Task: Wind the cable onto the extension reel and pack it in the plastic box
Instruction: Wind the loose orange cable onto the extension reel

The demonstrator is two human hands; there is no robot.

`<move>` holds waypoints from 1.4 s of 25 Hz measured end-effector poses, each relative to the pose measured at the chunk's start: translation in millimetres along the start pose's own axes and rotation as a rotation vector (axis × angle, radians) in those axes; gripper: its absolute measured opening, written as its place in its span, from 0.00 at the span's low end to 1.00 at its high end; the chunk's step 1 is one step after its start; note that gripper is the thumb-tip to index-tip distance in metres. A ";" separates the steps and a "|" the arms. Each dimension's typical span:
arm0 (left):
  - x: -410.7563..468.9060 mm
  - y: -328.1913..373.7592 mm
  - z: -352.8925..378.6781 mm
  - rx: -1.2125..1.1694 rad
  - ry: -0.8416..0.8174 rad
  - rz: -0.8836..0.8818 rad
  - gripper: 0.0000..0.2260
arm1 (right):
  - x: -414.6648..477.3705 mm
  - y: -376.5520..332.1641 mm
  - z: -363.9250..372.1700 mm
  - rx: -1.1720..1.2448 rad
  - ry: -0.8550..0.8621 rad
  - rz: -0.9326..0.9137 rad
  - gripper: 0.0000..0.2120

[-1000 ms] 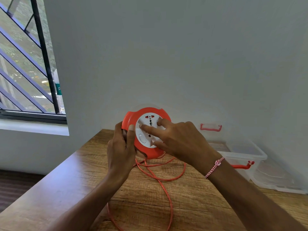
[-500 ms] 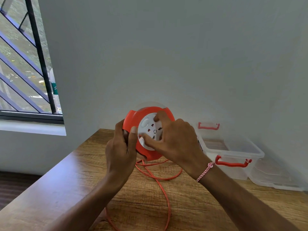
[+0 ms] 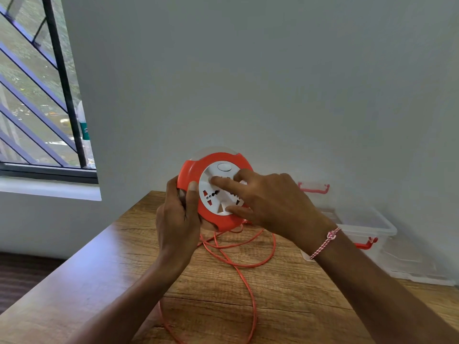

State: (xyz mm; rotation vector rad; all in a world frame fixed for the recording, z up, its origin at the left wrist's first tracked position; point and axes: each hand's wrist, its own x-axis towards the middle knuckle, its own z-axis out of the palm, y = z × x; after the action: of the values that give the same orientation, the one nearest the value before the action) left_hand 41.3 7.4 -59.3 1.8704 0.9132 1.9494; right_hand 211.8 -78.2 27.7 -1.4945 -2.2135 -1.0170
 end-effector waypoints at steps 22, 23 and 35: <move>1.1 2.1 -0.8 0.062 0.090 0.048 0.23 | 1.6 -12.3 3.6 0.132 0.249 0.220 0.25; 2.1 2.8 -1.4 0.055 0.090 0.040 0.23 | 1.5 -10.5 4.0 0.071 0.228 0.127 0.26; -4.3 4.7 1.4 0.075 0.007 0.091 0.27 | -3.3 -17.2 16.9 0.027 0.232 0.140 0.31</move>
State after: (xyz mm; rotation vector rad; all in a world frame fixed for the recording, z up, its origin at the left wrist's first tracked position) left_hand 44.2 1.5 -59.8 1.9806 0.9316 2.0009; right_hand 200.3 -72.7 6.9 -1.4188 -1.9279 -1.0520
